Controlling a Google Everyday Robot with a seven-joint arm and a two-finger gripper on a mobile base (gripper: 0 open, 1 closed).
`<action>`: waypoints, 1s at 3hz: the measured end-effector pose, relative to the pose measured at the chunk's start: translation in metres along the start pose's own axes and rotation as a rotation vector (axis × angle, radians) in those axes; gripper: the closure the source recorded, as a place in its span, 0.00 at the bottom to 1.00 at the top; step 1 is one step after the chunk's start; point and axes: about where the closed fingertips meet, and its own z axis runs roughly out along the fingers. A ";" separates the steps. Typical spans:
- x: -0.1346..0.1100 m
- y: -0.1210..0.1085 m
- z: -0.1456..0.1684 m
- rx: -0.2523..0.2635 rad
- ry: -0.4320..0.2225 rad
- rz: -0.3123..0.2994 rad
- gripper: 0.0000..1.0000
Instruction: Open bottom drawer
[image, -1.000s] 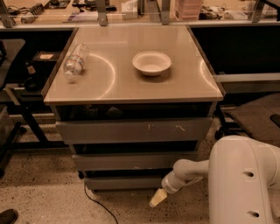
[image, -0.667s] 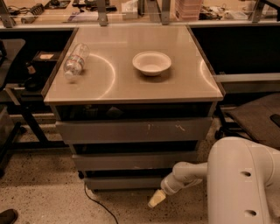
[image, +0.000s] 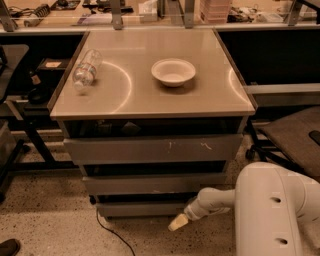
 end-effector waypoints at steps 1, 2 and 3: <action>-0.007 -0.011 0.000 0.034 -0.020 -0.017 0.00; -0.013 -0.016 0.001 0.059 -0.021 -0.051 0.00; -0.019 -0.016 0.013 0.064 -0.001 -0.097 0.00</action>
Offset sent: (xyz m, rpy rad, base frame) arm 0.0326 -0.0032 0.0060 -0.0576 -0.1161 0.0342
